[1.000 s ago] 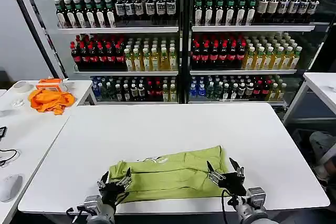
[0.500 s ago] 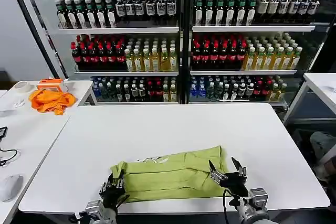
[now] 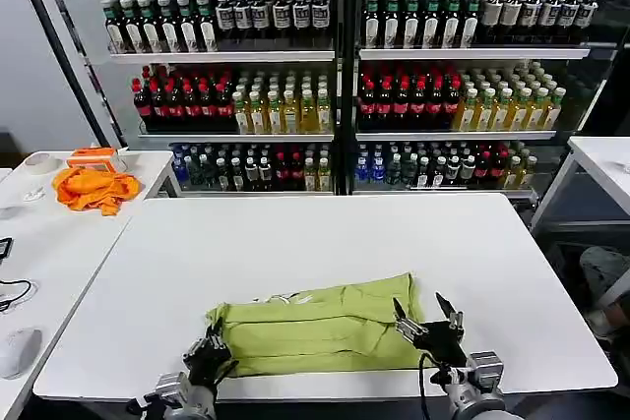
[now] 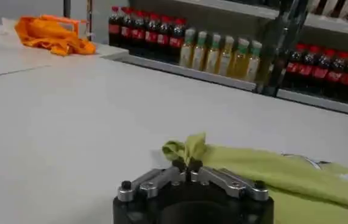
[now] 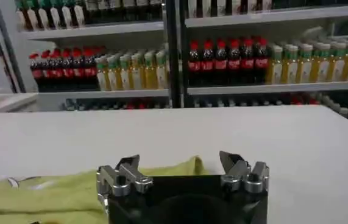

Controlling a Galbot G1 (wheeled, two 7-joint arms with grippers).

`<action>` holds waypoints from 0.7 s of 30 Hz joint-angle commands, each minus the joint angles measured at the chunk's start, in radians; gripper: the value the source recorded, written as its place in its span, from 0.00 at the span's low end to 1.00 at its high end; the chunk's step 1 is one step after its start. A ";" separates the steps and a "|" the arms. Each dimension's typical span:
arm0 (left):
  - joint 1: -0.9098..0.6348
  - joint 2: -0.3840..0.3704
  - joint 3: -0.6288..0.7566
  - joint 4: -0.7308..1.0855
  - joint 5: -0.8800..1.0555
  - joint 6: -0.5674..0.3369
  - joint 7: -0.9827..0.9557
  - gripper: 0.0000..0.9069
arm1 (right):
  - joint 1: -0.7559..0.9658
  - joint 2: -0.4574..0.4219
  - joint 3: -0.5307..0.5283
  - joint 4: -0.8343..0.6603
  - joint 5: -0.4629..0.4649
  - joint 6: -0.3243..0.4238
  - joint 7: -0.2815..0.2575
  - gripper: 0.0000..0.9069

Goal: Fold and organize the clothes.

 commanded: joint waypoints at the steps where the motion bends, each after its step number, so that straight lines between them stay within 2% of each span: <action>1: -0.021 0.104 -0.125 -0.062 -0.087 0.014 0.005 0.02 | 0.002 -0.002 0.002 -0.004 0.003 0.002 0.000 1.00; 11: -0.057 0.376 -0.361 -0.102 -0.319 0.069 -0.001 0.02 | 0.034 -0.005 -0.007 -0.023 0.014 0.002 0.000 1.00; 16: -0.090 0.404 -0.364 -0.168 -0.529 0.103 -0.007 0.02 | 0.045 -0.007 -0.010 -0.033 0.016 0.002 0.000 1.00; 21: -0.130 0.344 -0.221 -0.276 -0.724 0.132 0.009 0.02 | 0.047 -0.008 -0.012 -0.045 0.015 0.003 0.000 1.00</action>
